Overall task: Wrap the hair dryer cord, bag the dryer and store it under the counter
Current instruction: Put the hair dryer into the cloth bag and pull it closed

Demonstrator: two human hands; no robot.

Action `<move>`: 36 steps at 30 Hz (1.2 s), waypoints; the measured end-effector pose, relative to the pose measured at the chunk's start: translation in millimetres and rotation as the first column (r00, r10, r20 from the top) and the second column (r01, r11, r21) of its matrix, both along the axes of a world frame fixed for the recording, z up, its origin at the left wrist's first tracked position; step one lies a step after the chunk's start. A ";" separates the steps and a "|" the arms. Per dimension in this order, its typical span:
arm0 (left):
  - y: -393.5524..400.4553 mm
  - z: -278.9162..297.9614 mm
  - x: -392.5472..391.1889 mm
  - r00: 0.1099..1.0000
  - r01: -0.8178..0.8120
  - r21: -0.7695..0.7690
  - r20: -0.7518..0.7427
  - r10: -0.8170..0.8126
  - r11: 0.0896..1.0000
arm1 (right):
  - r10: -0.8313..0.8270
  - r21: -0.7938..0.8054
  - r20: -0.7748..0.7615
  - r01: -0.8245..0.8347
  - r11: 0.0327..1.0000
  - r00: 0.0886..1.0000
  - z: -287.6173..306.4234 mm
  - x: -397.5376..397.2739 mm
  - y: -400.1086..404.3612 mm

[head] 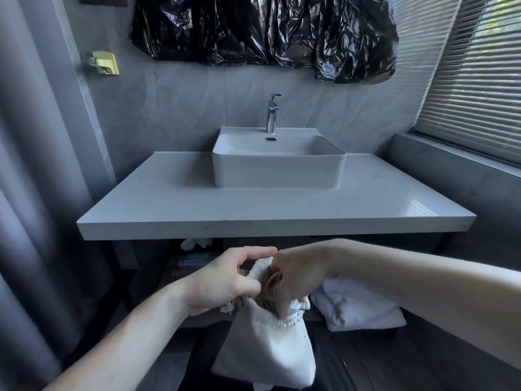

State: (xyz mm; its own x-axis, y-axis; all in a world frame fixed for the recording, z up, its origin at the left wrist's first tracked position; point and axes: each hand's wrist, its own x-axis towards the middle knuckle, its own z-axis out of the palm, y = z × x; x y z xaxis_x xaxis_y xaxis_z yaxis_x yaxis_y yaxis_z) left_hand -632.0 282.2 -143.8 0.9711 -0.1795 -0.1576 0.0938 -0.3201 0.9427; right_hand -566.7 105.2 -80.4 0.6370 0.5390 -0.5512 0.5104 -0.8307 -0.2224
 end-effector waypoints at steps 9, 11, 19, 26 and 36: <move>5.8 10.4 -11.2 1.000 -0.008 0.105 -0.017 0.010 0.994 | -0.190 0.363 0.068 0.154 0.919 0.979 -7.1 -8.2 -3.6; 9.7 11.4 -15.6 1.000 -0.017 0.119 0.004 0.017 0.993 | -0.216 0.410 0.088 0.163 0.898 0.972 -1.1 -7.5 -3.8; 15.5 22.8 -15.5 0.992 -0.038 0.036 0.122 0.033 0.999 | -0.204 0.528 0.170 0.086 0.845 0.964 -5.3 -13.2 1.5; 15.0 35.9 -15.2 0.990 0.018 -0.190 0.140 0.009 0.982 | -0.072 0.518 0.304 -0.102 0.849 0.950 -13.3 -21.2 7.4; 13.7 31.2 -15.9 0.994 -0.041 -0.275 0.089 0.068 0.961 | 0.073 0.358 0.306 -0.186 0.915 0.949 -12.8 -16.9 -21.4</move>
